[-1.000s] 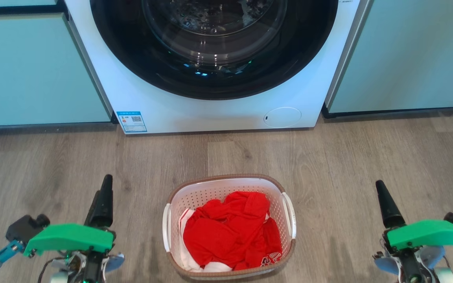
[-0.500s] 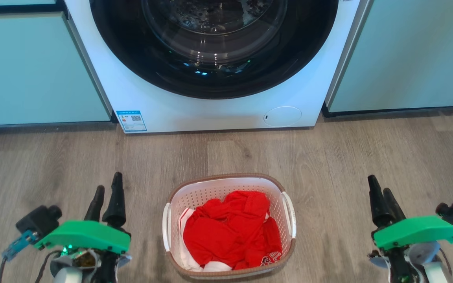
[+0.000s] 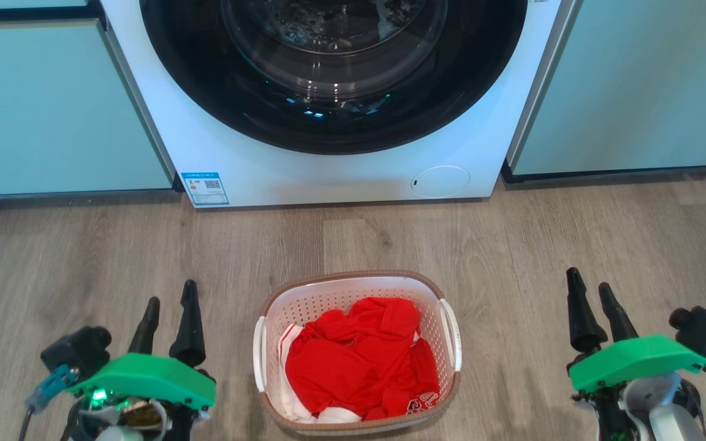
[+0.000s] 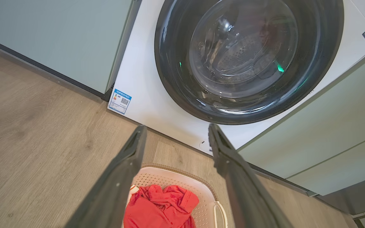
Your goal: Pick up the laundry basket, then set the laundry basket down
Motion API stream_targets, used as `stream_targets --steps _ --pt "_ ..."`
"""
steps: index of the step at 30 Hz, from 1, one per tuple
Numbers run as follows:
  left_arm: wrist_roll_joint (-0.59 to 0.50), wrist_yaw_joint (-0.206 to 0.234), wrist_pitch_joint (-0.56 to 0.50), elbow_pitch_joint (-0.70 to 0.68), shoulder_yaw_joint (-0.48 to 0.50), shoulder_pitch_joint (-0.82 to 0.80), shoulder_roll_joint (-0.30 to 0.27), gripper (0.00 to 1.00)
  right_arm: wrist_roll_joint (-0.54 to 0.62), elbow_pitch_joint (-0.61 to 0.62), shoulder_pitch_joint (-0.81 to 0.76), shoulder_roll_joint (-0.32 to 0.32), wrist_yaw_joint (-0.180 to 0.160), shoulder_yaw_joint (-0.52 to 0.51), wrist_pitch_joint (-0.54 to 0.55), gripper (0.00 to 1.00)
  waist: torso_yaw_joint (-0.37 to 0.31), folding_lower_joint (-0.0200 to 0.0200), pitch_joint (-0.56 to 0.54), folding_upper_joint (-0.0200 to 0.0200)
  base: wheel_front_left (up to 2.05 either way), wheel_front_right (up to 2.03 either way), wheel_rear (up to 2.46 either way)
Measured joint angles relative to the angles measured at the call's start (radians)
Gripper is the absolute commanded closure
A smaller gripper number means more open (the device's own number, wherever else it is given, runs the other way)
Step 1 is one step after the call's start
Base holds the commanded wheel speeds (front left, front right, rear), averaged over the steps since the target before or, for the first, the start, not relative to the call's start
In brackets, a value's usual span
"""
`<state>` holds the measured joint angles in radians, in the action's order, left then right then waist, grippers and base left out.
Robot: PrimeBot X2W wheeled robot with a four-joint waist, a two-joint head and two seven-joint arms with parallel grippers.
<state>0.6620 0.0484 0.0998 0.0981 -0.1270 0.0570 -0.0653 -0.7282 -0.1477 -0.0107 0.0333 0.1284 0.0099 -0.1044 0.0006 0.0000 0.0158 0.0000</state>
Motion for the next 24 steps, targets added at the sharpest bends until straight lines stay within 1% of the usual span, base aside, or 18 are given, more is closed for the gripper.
stream_targets --steps 5,24 --pt "-0.055 0.014 0.018 -0.016 -0.02 0.001 -0.004 0.0 0.058 0.005 -0.001 0.0 0.0 0.014 -0.012 0.0 -0.001 0.0 0.001 0.0 0.0 0.0 0.0" --pt "-0.262 0.015 0.07 -0.035 -0.054 0.009 -0.01 0.0 0.279 0.037 -0.023 0.002 0.0 0.058 -0.066 0.0 0.0 0.0 -0.002 0.0 0.0 0.0 0.0"
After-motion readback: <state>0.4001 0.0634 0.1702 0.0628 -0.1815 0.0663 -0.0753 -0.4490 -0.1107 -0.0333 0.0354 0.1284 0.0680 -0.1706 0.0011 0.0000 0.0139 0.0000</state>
